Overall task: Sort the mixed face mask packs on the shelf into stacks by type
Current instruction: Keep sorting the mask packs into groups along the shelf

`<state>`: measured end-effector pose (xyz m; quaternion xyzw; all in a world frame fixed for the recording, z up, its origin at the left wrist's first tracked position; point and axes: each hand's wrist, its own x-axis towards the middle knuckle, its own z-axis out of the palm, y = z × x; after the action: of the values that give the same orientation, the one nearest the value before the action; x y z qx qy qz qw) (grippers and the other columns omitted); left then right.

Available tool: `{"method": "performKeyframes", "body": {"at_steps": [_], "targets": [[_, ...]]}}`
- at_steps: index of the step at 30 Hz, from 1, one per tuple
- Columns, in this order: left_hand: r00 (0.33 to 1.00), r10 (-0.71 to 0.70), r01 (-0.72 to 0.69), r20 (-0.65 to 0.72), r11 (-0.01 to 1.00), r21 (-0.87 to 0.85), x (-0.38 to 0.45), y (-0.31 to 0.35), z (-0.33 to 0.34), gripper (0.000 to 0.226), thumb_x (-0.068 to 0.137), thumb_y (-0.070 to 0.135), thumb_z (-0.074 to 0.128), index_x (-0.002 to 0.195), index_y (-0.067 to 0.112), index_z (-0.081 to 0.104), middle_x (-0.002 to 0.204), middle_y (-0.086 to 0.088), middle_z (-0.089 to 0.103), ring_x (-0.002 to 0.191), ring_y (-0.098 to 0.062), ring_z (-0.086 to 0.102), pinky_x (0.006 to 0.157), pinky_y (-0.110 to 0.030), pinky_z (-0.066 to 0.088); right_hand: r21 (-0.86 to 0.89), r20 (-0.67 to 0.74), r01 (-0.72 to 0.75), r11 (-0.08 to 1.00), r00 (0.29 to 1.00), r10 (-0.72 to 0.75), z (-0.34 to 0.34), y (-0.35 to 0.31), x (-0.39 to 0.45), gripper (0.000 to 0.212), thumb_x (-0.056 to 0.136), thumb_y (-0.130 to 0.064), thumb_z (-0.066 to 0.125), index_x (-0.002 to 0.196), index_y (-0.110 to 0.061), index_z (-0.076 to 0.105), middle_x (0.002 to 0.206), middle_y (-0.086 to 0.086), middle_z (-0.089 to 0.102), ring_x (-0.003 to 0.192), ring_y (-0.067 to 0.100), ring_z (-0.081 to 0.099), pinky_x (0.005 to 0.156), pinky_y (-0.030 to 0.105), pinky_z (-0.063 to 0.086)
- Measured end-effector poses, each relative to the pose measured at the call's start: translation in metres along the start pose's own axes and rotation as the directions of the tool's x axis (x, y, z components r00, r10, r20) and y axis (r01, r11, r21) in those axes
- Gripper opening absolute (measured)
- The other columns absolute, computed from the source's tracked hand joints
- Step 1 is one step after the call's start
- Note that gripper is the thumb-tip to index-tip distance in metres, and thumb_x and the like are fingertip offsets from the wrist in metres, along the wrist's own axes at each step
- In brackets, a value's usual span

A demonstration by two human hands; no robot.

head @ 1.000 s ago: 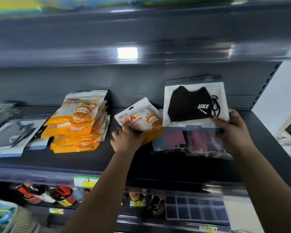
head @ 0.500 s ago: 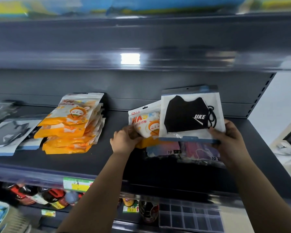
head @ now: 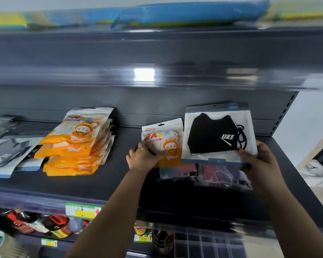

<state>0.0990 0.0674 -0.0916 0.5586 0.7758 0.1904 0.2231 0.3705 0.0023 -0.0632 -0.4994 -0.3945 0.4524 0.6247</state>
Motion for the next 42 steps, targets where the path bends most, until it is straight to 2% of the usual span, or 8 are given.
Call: {"method": "performKeyframes", "body": {"at_steps": [6,13,18,22,26,31,36,42], "targets": [[0.999,0.006,-0.002,0.032,0.993,-0.116,0.007,0.012,0.005,0.091,0.066,0.062,0.071,0.133,0.015,0.033,0.135,-0.008,0.049,0.131,-0.031,0.036,0.107,-0.044,0.024,-0.017,-0.009,0.006,1.000,1.000,-0.006,-0.002,-0.004,-0.005,0.021,0.089,0.003,0.052,0.097,-0.017,0.054,0.091,0.005,0.061,0.075,0.020,0.058,0.049,0.020,0.051],[0.997,-0.055,0.016,-0.050,0.814,-0.581,0.009,0.011,0.001,0.080,0.069,0.019,0.082,0.136,0.004,0.040,0.127,-0.013,0.055,0.119,-0.028,0.052,0.086,-0.026,0.039,0.027,0.012,-0.006,1.000,1.000,0.006,-0.005,-0.008,-0.007,0.025,0.089,0.004,0.051,0.092,-0.020,0.056,0.086,0.006,0.062,0.060,0.009,0.062,0.042,0.017,0.046],[0.993,0.038,-0.104,-0.114,0.751,-0.653,0.001,-0.007,-0.005,0.021,0.076,0.018,0.077,0.089,0.007,0.064,0.083,-0.005,0.066,0.076,-0.019,0.061,0.064,-0.023,0.049,0.080,0.033,-0.031,0.996,0.999,0.028,-0.006,-0.008,-0.009,0.023,0.086,0.002,0.055,0.088,-0.021,0.057,0.085,0.003,0.064,0.067,0.015,0.063,0.045,0.020,0.050],[0.983,0.126,-0.180,-0.133,0.529,-0.829,-0.023,-0.016,-0.016,0.020,0.085,0.001,0.063,0.089,0.020,0.056,0.091,-0.007,0.065,0.080,-0.020,0.062,0.066,-0.027,0.053,0.095,0.078,-0.036,0.995,0.997,0.029,-0.001,-0.001,-0.016,0.018,0.080,-0.011,0.066,0.090,-0.023,0.059,0.088,-0.004,0.067,0.075,0.013,0.066,0.053,0.024,0.055],[0.975,0.135,-0.213,-0.175,0.373,-0.903,-0.048,-0.027,-0.034,0.021,0.087,-0.002,0.058,0.098,0.016,0.055,0.102,-0.008,0.066,0.090,-0.022,0.066,0.075,-0.036,0.057,0.119,0.148,-0.027,0.993,0.989,0.009,0.009,0.005,-0.026,0.066,0.033,-0.052,0.087,0.088,-0.026,0.062,0.087,-0.009,0.069,0.075,0.006,0.068,0.055,0.024,0.055],[0.972,0.091,-0.232,-0.215,0.271,-0.934,-0.064,-0.063,-0.052,0.026,0.081,0.006,0.067,0.102,0.019,0.057,0.110,-0.016,0.064,0.104,-0.033,0.062,0.088,-0.046,0.051,0.252,0.164,-0.086,0.964,0.985,0.045,0.031,0.002,-0.040,0.018,0.080,-0.005,0.059,0.090,-0.020,0.058,0.086,-0.009,0.066,0.073,0.006,0.067,0.049,0.022,0.054],[0.966,0.062,-0.260,-0.252,0.240,-0.935,-0.080,-0.091,-0.069,0.029,0.072,0.012,0.066,0.100,0.019,0.060,0.105,-0.014,0.068,0.097,-0.031,0.066,0.081,-0.041,0.055,0.216,0.220,-0.085,0.973,0.975,0.036,0.061,0.004,-0.056,0.051,0.044,-0.034,0.077,0.093,-0.025,0.063,0.088,-0.013,0.071,0.076,0.003,0.068,0.050,0.024,0.055],[0.956,0.009,-0.287,-0.292,0.224,-0.931,-0.093,-0.146,-0.105,0.026,0.074,0.015,0.065,0.098,0.021,0.059,0.096,-0.006,0.072,0.089,-0.023,0.069,0.074,-0.036,0.058,0.223,0.272,-0.139,0.965,0.959,0.075,0.121,0.009,-0.080,0.027,0.074,-0.007,0.064,0.094,-0.025,0.059,0.079,-0.016,0.072,0.071,-0.002,0.067,0.051,0.018,0.054]]}}
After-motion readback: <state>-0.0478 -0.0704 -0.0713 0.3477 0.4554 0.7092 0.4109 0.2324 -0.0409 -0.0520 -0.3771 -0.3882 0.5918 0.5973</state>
